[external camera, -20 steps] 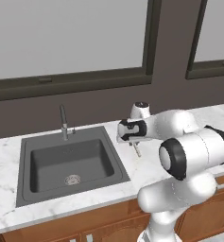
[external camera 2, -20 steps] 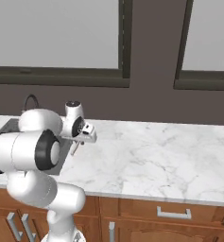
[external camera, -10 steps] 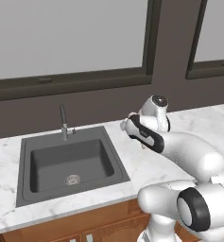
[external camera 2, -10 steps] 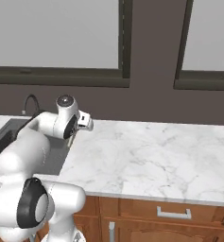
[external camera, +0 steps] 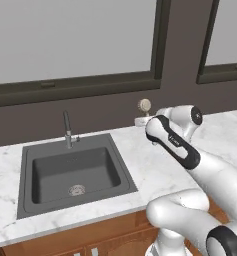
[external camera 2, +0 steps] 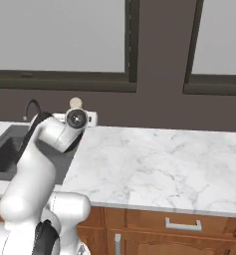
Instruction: Grab the spray bottle from the cabinet, then place it next to the cutting board for sanitizing. Then grab the dish brush from the countertop next to the sink and place it next to the cutting board.
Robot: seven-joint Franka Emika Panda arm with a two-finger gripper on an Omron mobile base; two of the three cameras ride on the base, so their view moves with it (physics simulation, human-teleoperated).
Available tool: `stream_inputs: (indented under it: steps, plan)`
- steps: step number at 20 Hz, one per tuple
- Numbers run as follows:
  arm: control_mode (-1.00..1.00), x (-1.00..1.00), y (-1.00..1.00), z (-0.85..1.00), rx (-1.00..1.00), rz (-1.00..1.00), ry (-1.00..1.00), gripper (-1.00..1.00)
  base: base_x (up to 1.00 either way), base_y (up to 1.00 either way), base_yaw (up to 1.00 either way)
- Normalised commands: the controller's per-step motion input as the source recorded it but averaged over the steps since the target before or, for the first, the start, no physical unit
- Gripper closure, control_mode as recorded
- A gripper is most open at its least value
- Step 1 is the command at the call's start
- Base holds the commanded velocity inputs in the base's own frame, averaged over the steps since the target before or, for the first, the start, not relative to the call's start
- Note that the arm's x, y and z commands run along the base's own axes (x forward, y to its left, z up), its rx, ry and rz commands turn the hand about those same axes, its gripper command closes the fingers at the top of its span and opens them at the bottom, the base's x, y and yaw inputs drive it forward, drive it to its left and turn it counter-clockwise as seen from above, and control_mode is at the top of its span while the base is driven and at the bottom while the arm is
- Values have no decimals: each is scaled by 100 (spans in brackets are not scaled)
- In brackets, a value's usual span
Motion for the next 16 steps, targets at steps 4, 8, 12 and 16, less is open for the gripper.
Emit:
stream_inputs:
  steps: [4, 8, 12, 16]
  plan:
    - [-100, -42, 0, 86, 1, 9, -39, 100, 0, 0, 0]
    - [-100, -58, 0, 70, 0, 8, -39, 100, 0, 0, 0]
    - [-100, -70, 0, 75, 1, 6, -38, 100, 0, 0, 0]
    - [-100, -79, 0, 72, 6, 5, -27, 100, 0, 0, 0]
